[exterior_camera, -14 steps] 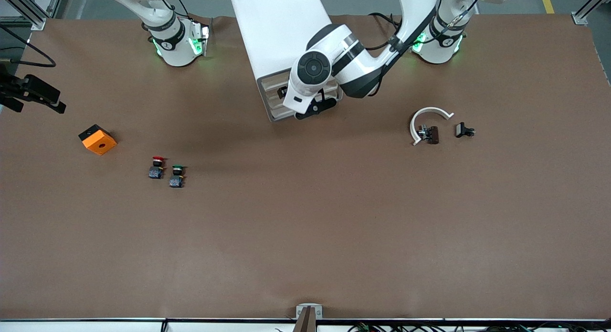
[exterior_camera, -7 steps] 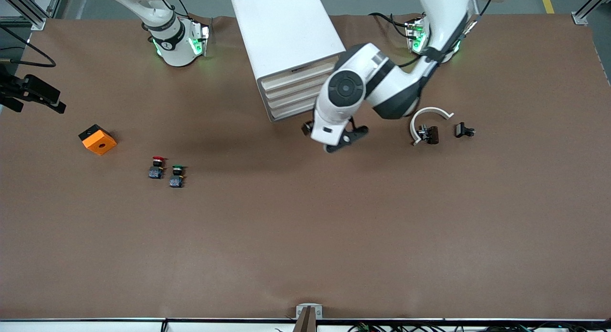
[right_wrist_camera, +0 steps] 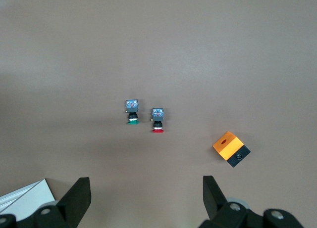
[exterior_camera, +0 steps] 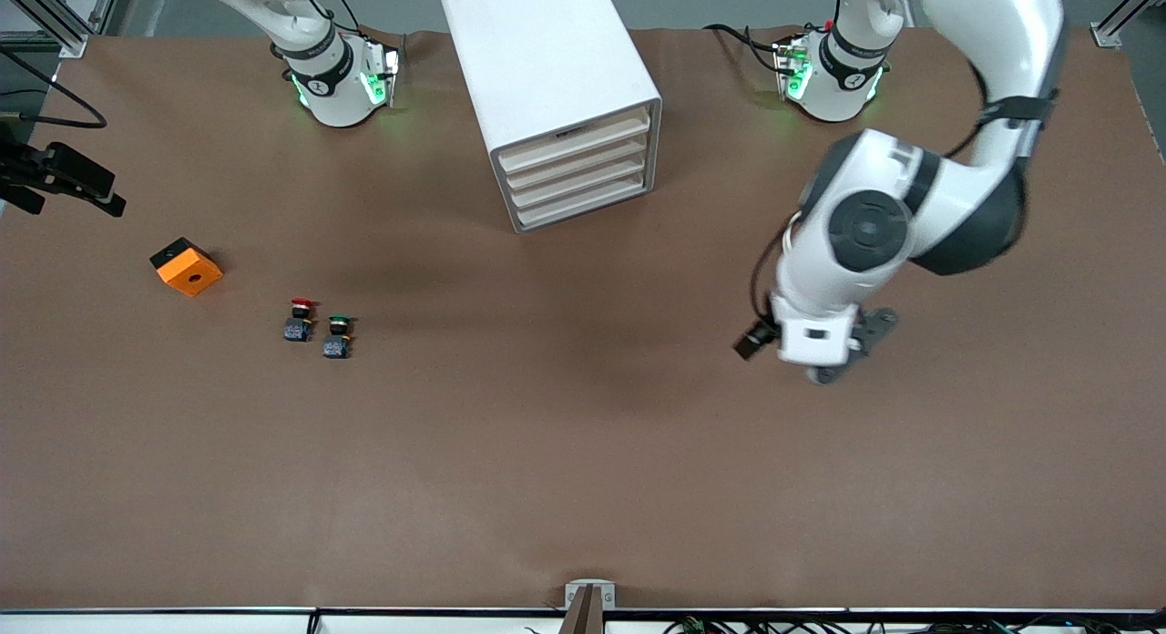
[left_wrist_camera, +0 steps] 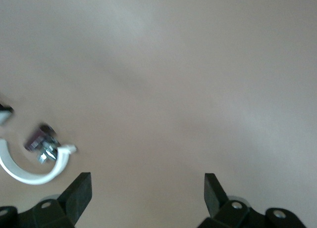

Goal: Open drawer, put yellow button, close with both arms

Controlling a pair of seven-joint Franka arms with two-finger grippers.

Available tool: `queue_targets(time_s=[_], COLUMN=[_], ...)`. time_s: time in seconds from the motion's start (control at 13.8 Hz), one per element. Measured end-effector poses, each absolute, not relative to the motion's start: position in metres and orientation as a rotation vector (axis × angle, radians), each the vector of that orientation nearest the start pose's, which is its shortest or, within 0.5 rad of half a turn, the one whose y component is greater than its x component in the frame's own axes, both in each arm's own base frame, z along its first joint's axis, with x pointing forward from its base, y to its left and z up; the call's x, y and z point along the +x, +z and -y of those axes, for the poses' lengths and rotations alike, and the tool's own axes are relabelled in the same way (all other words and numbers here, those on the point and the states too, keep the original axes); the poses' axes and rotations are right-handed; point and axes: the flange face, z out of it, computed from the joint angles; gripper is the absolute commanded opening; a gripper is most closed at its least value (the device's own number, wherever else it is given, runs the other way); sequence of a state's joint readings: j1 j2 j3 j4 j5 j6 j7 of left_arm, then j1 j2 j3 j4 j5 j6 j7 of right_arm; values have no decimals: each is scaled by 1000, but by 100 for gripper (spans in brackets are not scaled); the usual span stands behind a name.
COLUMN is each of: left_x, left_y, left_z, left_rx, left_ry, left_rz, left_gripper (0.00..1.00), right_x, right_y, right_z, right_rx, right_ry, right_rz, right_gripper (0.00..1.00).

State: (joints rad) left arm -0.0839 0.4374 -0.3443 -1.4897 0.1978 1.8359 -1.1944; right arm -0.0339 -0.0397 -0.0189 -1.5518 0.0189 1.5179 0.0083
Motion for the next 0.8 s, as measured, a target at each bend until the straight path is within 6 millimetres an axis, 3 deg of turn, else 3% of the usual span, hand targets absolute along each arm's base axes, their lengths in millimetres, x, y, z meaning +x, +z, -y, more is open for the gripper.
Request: queue_targets(time_s=[0.15,0.36,0.51,0.8], left_x=[648,652,654,646], left_y=[452,494,510,549], left_z=[190,132,98,69], left_rx=[-2833,-2820,-2852,-2879], left_ry=[-57,-24,-9,-66], left_rz=[1107,1026,913,839], left_gripper=[100,100,100,100], right_x=[536,536,536,536], right_y=[650,650,650,650], right_z=[26,26,26,26], right_rx=[-3121,-3121,-3121,-3121], right_ry=[-10,-9,-9,-9], right_rz=[-94,-92,-90,-89], right_gripper=[100,100,100,100])
